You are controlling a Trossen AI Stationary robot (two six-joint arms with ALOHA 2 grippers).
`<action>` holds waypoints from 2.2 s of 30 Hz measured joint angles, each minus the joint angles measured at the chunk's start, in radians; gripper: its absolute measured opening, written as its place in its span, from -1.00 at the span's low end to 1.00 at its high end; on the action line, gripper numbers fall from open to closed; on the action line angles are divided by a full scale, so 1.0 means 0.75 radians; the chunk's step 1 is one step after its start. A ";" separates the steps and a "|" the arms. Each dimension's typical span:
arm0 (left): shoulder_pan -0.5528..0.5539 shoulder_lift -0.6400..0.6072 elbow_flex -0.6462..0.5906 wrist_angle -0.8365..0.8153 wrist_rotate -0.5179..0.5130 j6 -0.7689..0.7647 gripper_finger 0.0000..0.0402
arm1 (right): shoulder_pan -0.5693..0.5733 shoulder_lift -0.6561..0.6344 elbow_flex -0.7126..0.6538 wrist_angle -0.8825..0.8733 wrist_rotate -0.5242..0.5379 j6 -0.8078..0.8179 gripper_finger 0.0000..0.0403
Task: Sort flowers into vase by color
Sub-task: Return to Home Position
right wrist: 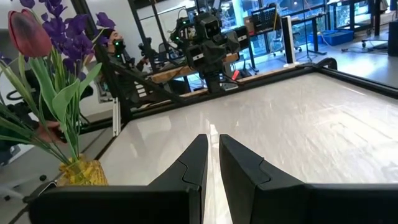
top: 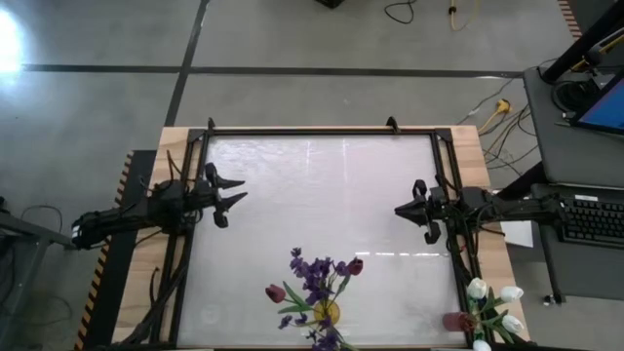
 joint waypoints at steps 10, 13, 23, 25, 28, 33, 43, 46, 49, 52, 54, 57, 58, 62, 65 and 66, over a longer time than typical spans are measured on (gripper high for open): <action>-0.002 0.059 0.000 -0.001 -0.001 -0.055 -0.27 | 0.000 0.000 0.000 0.000 0.000 0.000 -0.83; -0.002 0.073 0.000 -0.001 -0.001 -0.056 -0.27 | 0.000 0.000 -0.001 -0.001 -0.001 0.000 -0.83; -0.002 0.106 0.001 0.007 -0.003 -0.056 -0.27 | 0.000 -0.001 -0.001 0.000 -0.001 0.000 -0.83; -0.002 0.113 0.001 0.008 -0.004 -0.056 -0.27 | 0.000 -0.001 -0.001 0.000 -0.001 0.000 -0.83; -0.002 0.121 0.001 0.009 -0.004 -0.056 -0.27 | 0.000 -0.001 -0.001 0.000 -0.001 0.000 -0.83; -0.002 0.135 0.001 0.010 -0.004 -0.057 -0.27 | 0.000 -0.001 -0.001 0.000 -0.001 0.000 -0.83; -0.002 0.155 0.001 0.011 -0.003 -0.057 -0.27 | 0.000 -0.001 -0.001 0.001 -0.001 0.000 -0.83; -0.002 0.161 0.001 0.012 -0.003 -0.057 -0.27 | 0.000 -0.001 -0.002 0.001 -0.001 0.000 -0.83; -0.002 0.166 0.001 0.012 -0.003 -0.057 -0.27 | 0.000 -0.001 -0.002 0.001 -0.001 0.000 -0.83; -0.002 0.169 0.001 0.012 -0.003 -0.057 -0.27 | 0.000 -0.001 -0.002 0.001 -0.001 0.000 -0.83; -0.002 0.168 0.001 0.013 -0.003 -0.057 -0.27 | 0.001 -0.001 -0.002 0.001 -0.001 0.000 -0.83; -0.002 0.168 0.001 0.013 -0.003 -0.057 -0.27 | 0.000 -0.001 -0.002 0.001 -0.002 0.000 -0.83; -0.002 0.169 0.001 0.013 -0.003 -0.057 -0.27 | 0.000 -0.001 -0.002 0.000 -0.002 0.000 -0.83; -0.002 0.174 0.001 0.013 -0.003 -0.057 -0.27 | 0.000 -0.001 -0.002 0.001 -0.001 0.000 -0.83; -0.002 0.181 0.001 0.013 -0.003 -0.057 -0.27 | 0.000 -0.001 -0.002 0.001 -0.001 0.000 -0.83; -0.002 0.183 0.001 0.013 -0.003 -0.057 -0.27 | 0.000 -0.001 -0.002 0.001 -0.002 0.000 -0.83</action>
